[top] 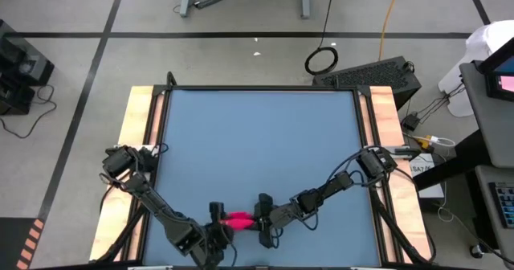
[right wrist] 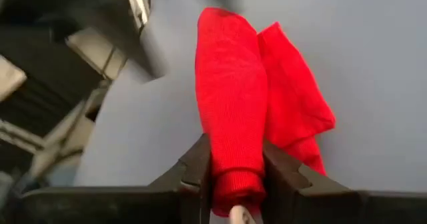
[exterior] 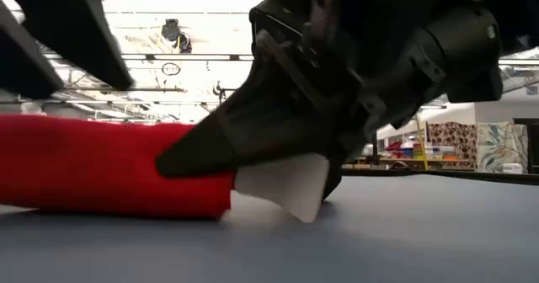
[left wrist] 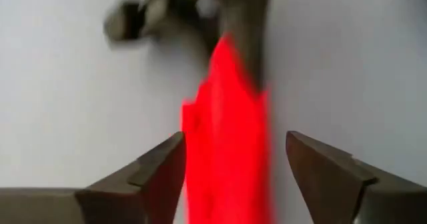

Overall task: Roll towel
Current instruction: Roll the red towel

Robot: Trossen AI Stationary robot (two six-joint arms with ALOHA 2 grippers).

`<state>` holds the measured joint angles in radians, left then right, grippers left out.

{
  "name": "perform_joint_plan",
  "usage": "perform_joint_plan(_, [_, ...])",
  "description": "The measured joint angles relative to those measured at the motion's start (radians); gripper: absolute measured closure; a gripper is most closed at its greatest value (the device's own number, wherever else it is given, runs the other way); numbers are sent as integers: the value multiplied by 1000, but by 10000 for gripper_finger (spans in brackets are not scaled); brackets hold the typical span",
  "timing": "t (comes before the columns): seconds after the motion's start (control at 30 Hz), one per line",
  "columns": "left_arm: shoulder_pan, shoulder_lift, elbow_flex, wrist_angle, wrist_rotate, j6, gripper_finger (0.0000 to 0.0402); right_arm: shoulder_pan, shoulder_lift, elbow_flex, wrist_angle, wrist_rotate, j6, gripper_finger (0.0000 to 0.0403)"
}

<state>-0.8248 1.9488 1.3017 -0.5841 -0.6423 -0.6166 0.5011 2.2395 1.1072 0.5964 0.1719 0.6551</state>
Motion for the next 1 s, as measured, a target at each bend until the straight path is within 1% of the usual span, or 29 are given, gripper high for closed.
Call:
perform_joint_plan(0.07, [-26, 0, 10, 62, -26, 60, 135, -1, -1, 0, 2, -2, 53, 323])
perform_joint_plan(0.17, [-57, -1, 8, 122, -28, 103, 133, -5, -3, 0, 4, -16, 106, 323])
perform_joint_plan(0.27, [-67, 13, 7, 109, -48, 100, 132, -7, -4, 0, 13, -27, 150, 325])
perform_joint_plan(0.3, [-71, 22, 5, 95, -66, 100, 132, -7, -4, 0, 17, -28, 156, 325])
perform_joint_plan(0.47, [-74, 60, 5, 57, -93, 100, 133, -7, -4, 0, 21, -33, 171, 324])
perform_joint_plan(0.57, [-65, 83, 5, 30, -96, 101, 145, -7, -4, -1, 20, -37, 171, 324])
perform_joint_plan(0.7, [-48, 92, 5, 17, -99, 101, 181, -7, -5, -1, 17, -44, 171, 324])
perform_joint_plan(0.83, [-24, 93, 5, 12, -95, 100, 236, -6, -5, -1, 15, -45, 162, 321])
perform_joint_plan(0.9, [-14, 93, 5, 7, -82, 99, 268, -3, -5, -1, 15, -41, 146, 312])
perform_joint_plan(1.0, [10, 93, -4, 5, -26, 98, 311, 2, -8, -2, 10, -23, 125, 283])
